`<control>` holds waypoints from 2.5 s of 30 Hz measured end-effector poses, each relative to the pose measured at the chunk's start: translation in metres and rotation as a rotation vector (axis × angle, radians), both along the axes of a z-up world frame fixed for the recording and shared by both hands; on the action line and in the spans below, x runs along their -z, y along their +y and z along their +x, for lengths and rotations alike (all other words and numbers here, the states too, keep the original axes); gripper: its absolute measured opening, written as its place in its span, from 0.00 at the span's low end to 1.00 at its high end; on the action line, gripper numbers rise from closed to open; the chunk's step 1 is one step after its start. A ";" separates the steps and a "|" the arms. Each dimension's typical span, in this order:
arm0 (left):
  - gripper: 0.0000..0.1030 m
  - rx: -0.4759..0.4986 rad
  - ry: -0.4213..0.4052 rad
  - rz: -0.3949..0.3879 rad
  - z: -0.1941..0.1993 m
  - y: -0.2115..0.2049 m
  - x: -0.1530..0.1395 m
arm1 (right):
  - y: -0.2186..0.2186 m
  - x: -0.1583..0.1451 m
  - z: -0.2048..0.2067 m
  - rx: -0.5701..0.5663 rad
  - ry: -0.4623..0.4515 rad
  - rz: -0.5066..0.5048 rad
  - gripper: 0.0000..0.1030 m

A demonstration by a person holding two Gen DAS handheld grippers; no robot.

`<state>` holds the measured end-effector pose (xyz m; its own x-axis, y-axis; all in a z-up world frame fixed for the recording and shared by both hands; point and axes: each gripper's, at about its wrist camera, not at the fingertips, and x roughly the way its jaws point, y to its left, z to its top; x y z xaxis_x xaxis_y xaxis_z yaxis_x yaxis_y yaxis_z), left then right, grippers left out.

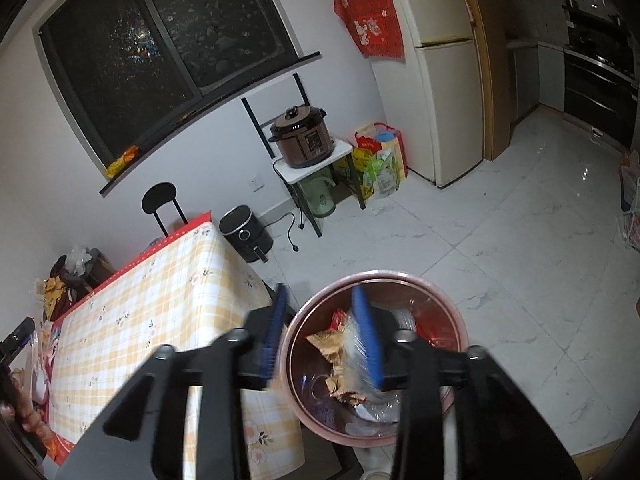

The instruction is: Collect trash

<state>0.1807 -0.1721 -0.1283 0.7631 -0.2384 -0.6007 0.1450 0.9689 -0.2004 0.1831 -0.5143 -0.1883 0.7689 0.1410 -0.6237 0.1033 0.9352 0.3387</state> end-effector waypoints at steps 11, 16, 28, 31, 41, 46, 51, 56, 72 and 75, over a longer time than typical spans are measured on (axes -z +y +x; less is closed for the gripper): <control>0.57 0.147 -0.005 -0.028 0.023 -0.069 -0.005 | -0.015 -0.062 -0.039 0.051 -0.117 -0.060 0.95; 0.57 0.238 0.012 -0.036 0.041 -0.120 0.002 | -0.030 -0.078 -0.064 0.079 -0.139 -0.090 0.95; 0.57 0.389 0.116 -0.048 0.090 -0.249 0.058 | -0.094 -0.070 -0.114 0.187 -0.090 -0.129 0.95; 0.57 0.410 0.147 -0.045 0.100 -0.269 0.076 | -0.110 -0.064 -0.131 0.230 -0.072 -0.133 0.95; 0.63 0.460 0.233 0.020 0.138 -0.326 0.123 | -0.151 -0.046 -0.156 0.314 -0.026 -0.121 0.95; 0.75 0.428 0.218 0.016 0.143 -0.319 0.115 | -0.154 -0.037 -0.152 0.315 -0.010 -0.105 0.95; 0.81 0.409 0.147 0.008 0.125 -0.293 0.080 | -0.140 -0.041 -0.147 0.296 -0.024 -0.101 0.95; 0.83 0.396 0.057 -0.010 0.092 -0.254 0.034 | -0.107 -0.058 -0.147 0.273 -0.054 -0.114 0.95; 0.94 0.383 -0.187 0.032 -0.034 -0.117 -0.088 | 0.053 -0.140 -0.199 0.222 -0.184 -0.259 0.95; 0.94 0.367 -0.213 0.045 -0.059 -0.089 -0.101 | 0.080 -0.148 -0.210 0.221 -0.197 -0.274 0.95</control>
<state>0.1220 -0.2615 -0.0275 0.7408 -0.4944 -0.4547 0.5154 0.8525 -0.0872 -0.0273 -0.4341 -0.0399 0.8704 -0.1924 -0.4532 0.2703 0.9561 0.1132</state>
